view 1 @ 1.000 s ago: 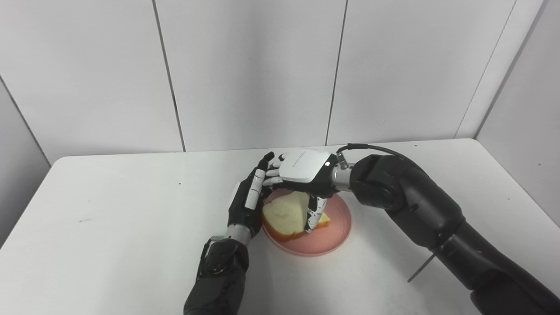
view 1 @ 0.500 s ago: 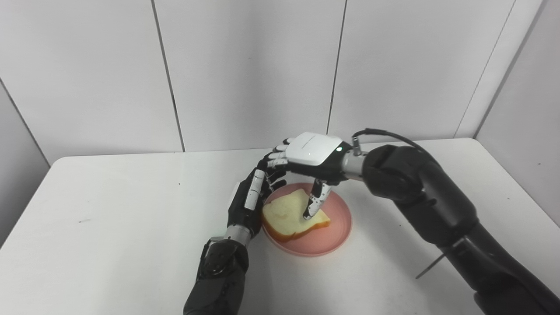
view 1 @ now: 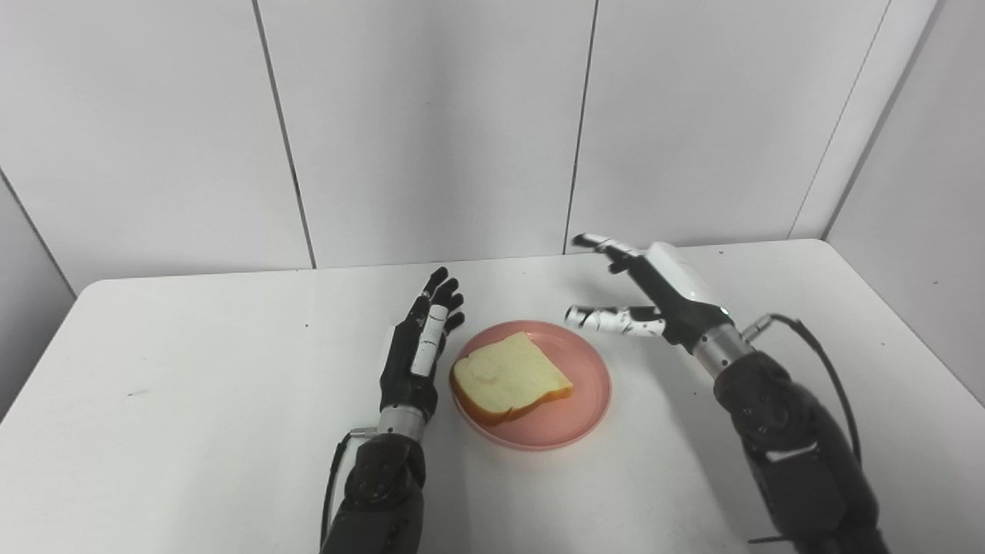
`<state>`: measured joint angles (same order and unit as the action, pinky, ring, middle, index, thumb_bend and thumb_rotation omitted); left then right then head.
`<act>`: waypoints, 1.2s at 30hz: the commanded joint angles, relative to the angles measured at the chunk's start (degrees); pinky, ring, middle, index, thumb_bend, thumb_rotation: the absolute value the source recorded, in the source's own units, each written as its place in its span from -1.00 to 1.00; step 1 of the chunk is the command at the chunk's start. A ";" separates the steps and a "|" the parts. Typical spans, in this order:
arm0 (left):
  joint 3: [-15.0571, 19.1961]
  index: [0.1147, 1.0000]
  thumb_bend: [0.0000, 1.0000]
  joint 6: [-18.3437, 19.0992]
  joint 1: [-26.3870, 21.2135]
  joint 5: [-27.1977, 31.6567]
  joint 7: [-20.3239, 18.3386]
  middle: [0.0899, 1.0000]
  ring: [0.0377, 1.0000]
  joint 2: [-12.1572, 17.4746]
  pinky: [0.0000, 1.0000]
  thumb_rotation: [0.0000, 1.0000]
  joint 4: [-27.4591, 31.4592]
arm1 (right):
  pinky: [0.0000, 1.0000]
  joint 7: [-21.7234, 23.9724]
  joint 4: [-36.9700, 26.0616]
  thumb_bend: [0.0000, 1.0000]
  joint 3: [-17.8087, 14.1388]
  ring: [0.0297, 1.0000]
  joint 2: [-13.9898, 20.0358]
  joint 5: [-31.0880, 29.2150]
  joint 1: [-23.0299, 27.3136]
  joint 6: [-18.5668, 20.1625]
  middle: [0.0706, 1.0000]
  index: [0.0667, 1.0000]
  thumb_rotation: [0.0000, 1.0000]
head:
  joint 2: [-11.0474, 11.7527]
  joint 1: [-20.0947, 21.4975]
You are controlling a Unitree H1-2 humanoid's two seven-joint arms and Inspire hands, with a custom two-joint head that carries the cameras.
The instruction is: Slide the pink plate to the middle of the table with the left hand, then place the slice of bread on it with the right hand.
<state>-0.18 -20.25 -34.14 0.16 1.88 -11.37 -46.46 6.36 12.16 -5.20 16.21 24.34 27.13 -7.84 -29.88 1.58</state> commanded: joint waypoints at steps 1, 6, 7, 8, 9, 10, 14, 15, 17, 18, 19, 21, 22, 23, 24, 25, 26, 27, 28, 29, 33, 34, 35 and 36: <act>-0.72 0.70 0.72 -2.05 4.19 -2.88 2.58 0.82 0.84 1.94 0.84 0.57 -0.94 | 0.59 -5.35 0.14 0.59 -3.66 0.70 -3.98 -6.97 0.54 0.36 0.71 0.66 0.79 | -0.13 0.33; -2.29 0.72 0.72 -1.96 4.42 -6.73 7.41 0.85 0.88 2.18 0.93 0.66 -0.41 | 0.65 -5.46 0.86 0.47 -6.34 0.74 -7.76 -17.41 -1.71 3.19 0.73 0.72 0.97 | -0.05 -0.12; -2.43 0.72 0.73 -1.79 4.49 -7.19 8.15 0.86 0.89 2.09 0.94 0.67 -0.31 | 0.65 -5.58 1.23 0.48 -6.12 0.73 -7.76 -18.11 -2.05 3.02 0.73 0.73 0.99 | -0.05 -0.12; -2.54 0.73 0.73 -1.62 4.57 -7.53 8.76 0.88 0.90 1.99 0.94 0.68 -0.14 | 0.64 -5.80 1.63 0.47 -5.83 0.73 -7.64 -18.42 -2.37 2.66 0.74 0.74 0.99 | -0.07 -0.25; -2.64 0.73 0.72 -1.29 4.72 -7.85 9.23 0.89 0.91 1.87 0.93 0.70 0.16 | 0.64 -6.10 2.04 0.47 -5.55 0.72 -7.54 -18.52 -2.75 2.13 0.75 0.74 1.00 | -0.07 -0.25; -2.71 0.74 0.71 -1.00 4.85 -7.97 9.51 0.91 0.93 1.78 0.95 0.72 0.43 | 0.65 -6.40 2.40 0.46 -5.34 0.72 -7.48 -18.65 -3.04 1.70 0.75 0.73 1.00 | -0.04 -0.31; -2.92 0.81 0.64 0.17 5.25 -7.33 8.89 0.96 0.97 1.73 1.00 0.74 1.65 | 0.69 -8.48 2.11 0.52 -5.69 0.73 -8.21 -19.04 -3.73 2.77 0.75 0.72 1.00 | -0.04 -0.26; -2.89 0.84 0.62 0.36 5.27 -6.95 8.46 0.97 0.98 1.76 1.00 0.73 1.80 | 0.70 -9.02 2.05 0.54 -5.81 0.74 -8.39 -19.31 -3.88 2.97 0.75 0.73 1.00 | -0.04 -0.26; -3.00 0.87 0.60 0.67 5.26 -6.69 7.93 0.96 0.98 1.89 1.00 0.72 2.09 | 0.72 -9.71 2.03 0.55 -5.88 0.75 -8.56 -19.91 -4.18 3.26 0.75 0.73 1.00 | -0.09 -0.24; -3.04 0.89 0.59 0.62 5.20 -6.51 7.73 0.95 0.97 1.94 1.00 0.72 2.15 | 0.72 -10.00 1.94 0.55 -5.70 0.75 -8.52 -19.90 -4.39 3.25 0.75 0.72 1.00 | -0.12 -0.41; -3.05 0.89 0.58 0.59 5.15 -6.37 7.57 0.95 0.97 1.97 1.00 0.71 2.18 | 0.71 -10.22 1.87 0.55 -5.54 0.73 -8.47 -19.89 -4.54 3.22 0.74 0.71 1.00 | -0.12 -0.41; -2.97 0.91 0.56 0.84 5.08 -6.19 7.55 0.95 0.97 1.92 1.00 0.70 2.54 | 0.68 -10.46 2.10 0.54 -5.24 0.71 -8.31 -19.98 -4.80 2.59 0.72 0.69 1.00 | -0.09 -0.53; -2.93 0.91 0.55 0.82 4.98 -6.22 7.70 0.96 0.97 1.89 1.00 0.70 2.61 | 0.67 -10.34 2.26 0.54 -5.02 0.70 -8.18 -19.96 -4.94 2.30 0.72 0.68 1.00 | -0.07 -0.57; -2.91 0.93 0.56 0.78 4.91 -6.25 7.80 0.96 0.98 1.88 1.00 0.71 2.65 | 0.68 -10.26 2.36 0.53 -4.83 0.71 -8.07 -19.95 -5.03 2.13 0.72 0.69 1.00 | -0.07 -0.57; -2.90 0.94 0.56 0.82 4.85 -6.27 7.84 0.97 0.98 1.90 1.00 0.71 2.76 | 0.68 -10.22 2.37 0.52 -4.58 0.71 -7.99 -19.79 -5.17 2.14 0.72 0.69 1.00 | -0.06 -0.61; -2.90 0.96 0.56 0.92 4.81 -6.35 7.90 0.97 0.99 1.93 1.00 0.74 2.92 | 0.70 -10.20 2.37 0.51 -4.35 0.71 -7.95 -19.73 -5.29 2.17 0.71 0.69 1.00 | -0.06 -0.64; -2.91 0.97 0.56 1.01 4.80 -6.39 7.92 0.97 0.99 1.96 1.00 0.75 3.04 | 0.71 -10.24 2.37 0.50 -4.20 0.71 -7.92 -19.72 -5.36 2.21 0.71 0.69 1.00 | -0.06 -0.69; -2.88 0.98 0.56 1.28 4.80 -6.44 8.03 0.97 0.99 1.96 1.00 0.77 3.27 | 0.73 -10.12 2.34 0.50 -4.09 0.72 -7.94 -19.98 -5.44 2.40 0.71 0.69 1.00 | -0.06 -0.74; -2.82 0.98 0.56 1.40 4.78 -6.47 8.19 0.97 0.99 1.93 1.00 0.77 3.38 | 0.74 -10.06 2.36 0.51 -3.97 0.72 -7.93 -20.17 -5.52 2.54 0.71 0.69 1.00 | -0.06 -0.74; -2.77 0.98 0.56 1.48 4.79 -6.47 8.28 0.96 0.99 1.92 1.00 0.78 3.50 | 0.74 -10.00 2.45 0.51 -3.84 0.72 -7.94 -20.31 -5.58 2.60 0.71 0.69 1.00 | -0.06 -0.74; -2.78 0.98 0.58 1.79 4.95 -6.48 8.05 0.96 0.99 2.10 1.00 0.81 3.95 | 0.73 -9.92 2.58 0.52 -3.42 0.71 -8.08 -20.80 -5.70 2.71 0.71 0.68 1.00 | -0.14 -0.66; -2.79 0.97 0.57 1.85 4.98 -6.42 7.93 0.95 0.99 2.12 1.00 0.80 4.07 | 0.70 -9.75 2.53 0.52 -3.60 0.71 -8.32 -21.59 -5.67 3.08 0.71 0.68 1.00 | -0.14 -0.66; -2.84 0.98 0.57 1.88 4.99 -6.40 7.80 0.95 0.99 2.17 1.00 0.80 4.13 | 0.72 -9.38 2.40 0.56 -4.19 0.72 -8.81 -23.41 -5.58 3.84 0.71 0.67 0.99 | -0.14 -0.66; -2.87 0.98 0.57 1.93 4.96 -6.35 7.67 0.95 0.99 2.18 1.00 0.80 4.19 | 0.72 -9.41 1.79 0.57 -5.10 0.72 -9.70 -25.74 -5.43 5.67 0.71 0.67 0.99 | -0.14 -0.66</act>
<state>-3.08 -18.40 -31.81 -6.17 10.13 -10.57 -41.17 -3.03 15.59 -9.22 7.59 1.33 19.60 -3.82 -29.97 0.97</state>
